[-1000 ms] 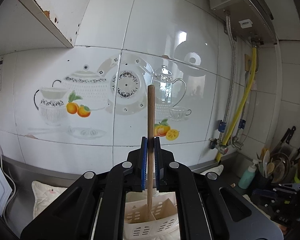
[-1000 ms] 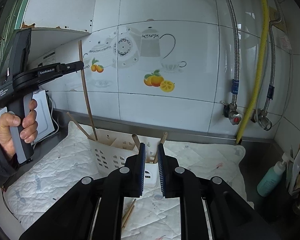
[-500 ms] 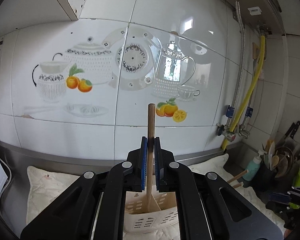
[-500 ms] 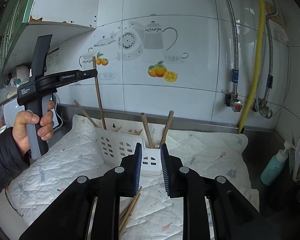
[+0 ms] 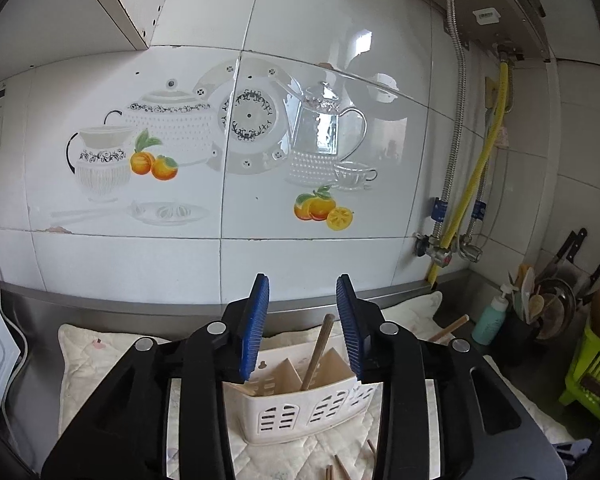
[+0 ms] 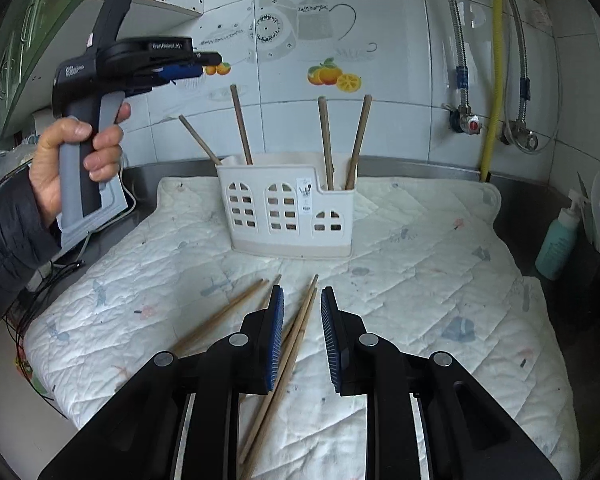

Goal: Organize utensils
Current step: 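Move both open grippers back down toward the remaining chopsticks, then close the right gripper on a wooden chopstick while the left gripper grasps another, then lift both held chopsticks and carry them above the white holder, then lower the chopsticks into the holder and open both grippers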

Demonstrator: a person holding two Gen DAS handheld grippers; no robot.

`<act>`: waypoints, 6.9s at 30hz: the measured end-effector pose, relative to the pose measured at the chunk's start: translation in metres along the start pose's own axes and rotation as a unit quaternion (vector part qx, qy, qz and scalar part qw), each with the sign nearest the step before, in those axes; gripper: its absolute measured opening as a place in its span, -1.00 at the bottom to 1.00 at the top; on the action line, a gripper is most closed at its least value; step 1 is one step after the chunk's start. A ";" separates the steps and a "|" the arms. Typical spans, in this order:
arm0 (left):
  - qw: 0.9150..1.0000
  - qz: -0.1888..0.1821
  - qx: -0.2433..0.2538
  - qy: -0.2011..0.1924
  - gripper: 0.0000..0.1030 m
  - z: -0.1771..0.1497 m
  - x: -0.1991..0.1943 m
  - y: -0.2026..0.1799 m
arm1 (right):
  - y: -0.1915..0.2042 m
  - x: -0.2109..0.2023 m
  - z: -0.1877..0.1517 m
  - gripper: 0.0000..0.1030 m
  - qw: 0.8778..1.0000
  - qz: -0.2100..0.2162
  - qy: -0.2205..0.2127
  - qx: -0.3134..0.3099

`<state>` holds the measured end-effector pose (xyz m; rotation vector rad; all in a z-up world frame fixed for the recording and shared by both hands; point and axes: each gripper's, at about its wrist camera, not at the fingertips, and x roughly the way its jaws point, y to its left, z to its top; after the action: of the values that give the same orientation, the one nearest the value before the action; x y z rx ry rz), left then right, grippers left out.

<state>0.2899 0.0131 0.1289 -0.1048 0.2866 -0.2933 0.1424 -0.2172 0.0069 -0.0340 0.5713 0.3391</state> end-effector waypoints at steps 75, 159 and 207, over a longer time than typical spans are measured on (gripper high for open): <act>0.967 -0.012 0.016 0.253 -0.53 -0.273 -0.091 -0.008 | 0.030 0.019 -0.111 -0.80 0.993 -0.036 0.086 0.071; 0.999 0.002 0.046 0.001 -0.91 -0.010 -0.087 -0.010 | -0.006 0.042 0.174 -0.87 0.996 -0.041 -0.010 -0.080; 1.000 0.017 0.008 0.004 -0.50 -0.004 0.022 0.009 | 0.001 -0.004 0.039 -0.50 1.000 0.014 -0.002 -0.014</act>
<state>0.3113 0.0149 0.1181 -0.0834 0.2941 -0.2617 0.1596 -0.2121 0.0417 -0.0525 0.5644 0.3754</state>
